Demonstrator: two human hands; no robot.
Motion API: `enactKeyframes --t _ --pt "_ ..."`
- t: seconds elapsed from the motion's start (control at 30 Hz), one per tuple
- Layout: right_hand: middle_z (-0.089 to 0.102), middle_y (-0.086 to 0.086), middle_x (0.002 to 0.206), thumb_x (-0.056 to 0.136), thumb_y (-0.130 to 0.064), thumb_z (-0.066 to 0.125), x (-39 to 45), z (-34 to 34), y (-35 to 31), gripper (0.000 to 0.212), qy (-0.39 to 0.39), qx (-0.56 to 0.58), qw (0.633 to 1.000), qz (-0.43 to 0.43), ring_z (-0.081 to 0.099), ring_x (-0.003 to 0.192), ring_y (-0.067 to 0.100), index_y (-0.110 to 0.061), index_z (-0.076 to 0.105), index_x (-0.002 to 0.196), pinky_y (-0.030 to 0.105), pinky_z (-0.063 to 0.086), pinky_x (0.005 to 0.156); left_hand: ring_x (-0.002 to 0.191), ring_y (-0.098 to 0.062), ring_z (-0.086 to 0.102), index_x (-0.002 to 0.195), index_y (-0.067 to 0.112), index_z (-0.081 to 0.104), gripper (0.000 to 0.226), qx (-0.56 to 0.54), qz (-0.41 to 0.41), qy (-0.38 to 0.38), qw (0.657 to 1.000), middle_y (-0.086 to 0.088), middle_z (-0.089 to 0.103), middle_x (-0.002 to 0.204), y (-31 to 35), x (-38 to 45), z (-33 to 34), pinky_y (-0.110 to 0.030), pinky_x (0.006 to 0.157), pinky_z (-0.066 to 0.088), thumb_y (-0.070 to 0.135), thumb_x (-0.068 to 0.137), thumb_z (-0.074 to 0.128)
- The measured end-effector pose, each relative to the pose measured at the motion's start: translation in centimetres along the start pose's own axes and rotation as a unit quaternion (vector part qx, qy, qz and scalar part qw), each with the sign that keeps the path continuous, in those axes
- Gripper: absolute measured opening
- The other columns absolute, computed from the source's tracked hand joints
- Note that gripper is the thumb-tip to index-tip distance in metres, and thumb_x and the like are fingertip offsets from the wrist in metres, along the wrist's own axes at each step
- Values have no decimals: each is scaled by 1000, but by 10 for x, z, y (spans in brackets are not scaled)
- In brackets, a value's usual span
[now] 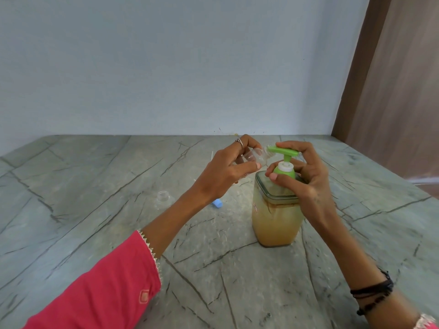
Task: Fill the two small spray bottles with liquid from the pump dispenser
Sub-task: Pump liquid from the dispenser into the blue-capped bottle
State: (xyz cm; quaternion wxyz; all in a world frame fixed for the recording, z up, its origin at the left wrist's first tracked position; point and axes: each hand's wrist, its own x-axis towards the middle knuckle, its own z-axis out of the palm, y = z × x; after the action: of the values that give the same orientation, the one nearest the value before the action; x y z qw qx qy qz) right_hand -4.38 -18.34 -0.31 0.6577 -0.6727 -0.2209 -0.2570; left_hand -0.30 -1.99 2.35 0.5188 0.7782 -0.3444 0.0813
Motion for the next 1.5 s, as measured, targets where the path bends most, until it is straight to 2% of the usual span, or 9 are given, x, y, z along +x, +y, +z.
enactKeyframes --t 0.17,0.33,0.43,0.57,0.67,0.97,1.23,1.4,1.5 --pt "71 15 81 68 -3 68 3 -1 -1 41 4 16 1000 10 70 75 21 -25 60 101 23 54 67 68 -12 49 94 23 51 20 -4 -3 1 1000 10 53 74 0 0 1 -28 61 46 27 75 51" --pt "72 14 80 63 -5 70 7 -3 -1 27 17 4 999 36 69 72 27 -14 59 86 26 53 60 69 -14 48 94 22 54 22 3 -15 -7 1000 4 53 76 -4 0 1 -32 66 45 27 73 53" --pt "73 10 79 63 -5 70 8 -2 -2 24 18 -4 999 39 69 70 24 -10 57 82 24 53 58 68 -13 48 90 26 54 19 9 -16 -12 1000 2 54 78 -5 0 1 -31 67 44 27 71 53" --pt "72 13 81 67 -3 69 4 -1 -3 34 8 12 1000 17 70 72 26 -19 60 96 24 54 61 67 -14 47 88 27 53 15 -11 -10 -4 1000 9 52 70 -4 1 0 -32 65 45 27 73 53" --pt "72 10 82 70 -3 67 1 0 -4 40 -1 7 1000 10 70 74 17 -23 58 103 19 52 64 67 -13 48 88 28 52 15 -11 -9 -1 1000 18 52 64 -2 1 0 -31 63 45 27 73 53" --pt "72 7 89 77 -9 65 -2 -1 -2 42 -23 -26 999 -7 70 84 14 -28 51 111 16 50 74 66 -13 47 91 23 53 18 -11 -6 1 1000 13 50 67 1 1 -1 -33 61 45 26 73 53" --pt "72 -3 90 79 -17 66 -3 -2 -2 42 -33 -68 997 -16 69 87 8 -34 47 112 13 48 77 69 -14 49 95 20 53 22 -2 -3 0 1000 10 53 73 2 1 -1 -31 60 46 27 74 52" --pt "72 -3 85 74 -26 76 -1 -1 -3 47 -22 -76 997 2 70 81 11 -53 51 102 21 54 74 68 -13 48 97 18 53 24 0 -3 -2 1000 9 51 72 1 1 -1 -29 59 46 27 75 52" --pt "72 1 82 75 -21 75 0 2 -6 38 -1 -48 999 0 70 76 15 -39 56 101 21 54 67 68 -12 48 98 17 53 26 7 -4 -2 1000 9 51 72 1 2 -2 -27 59 45 28 74 52"
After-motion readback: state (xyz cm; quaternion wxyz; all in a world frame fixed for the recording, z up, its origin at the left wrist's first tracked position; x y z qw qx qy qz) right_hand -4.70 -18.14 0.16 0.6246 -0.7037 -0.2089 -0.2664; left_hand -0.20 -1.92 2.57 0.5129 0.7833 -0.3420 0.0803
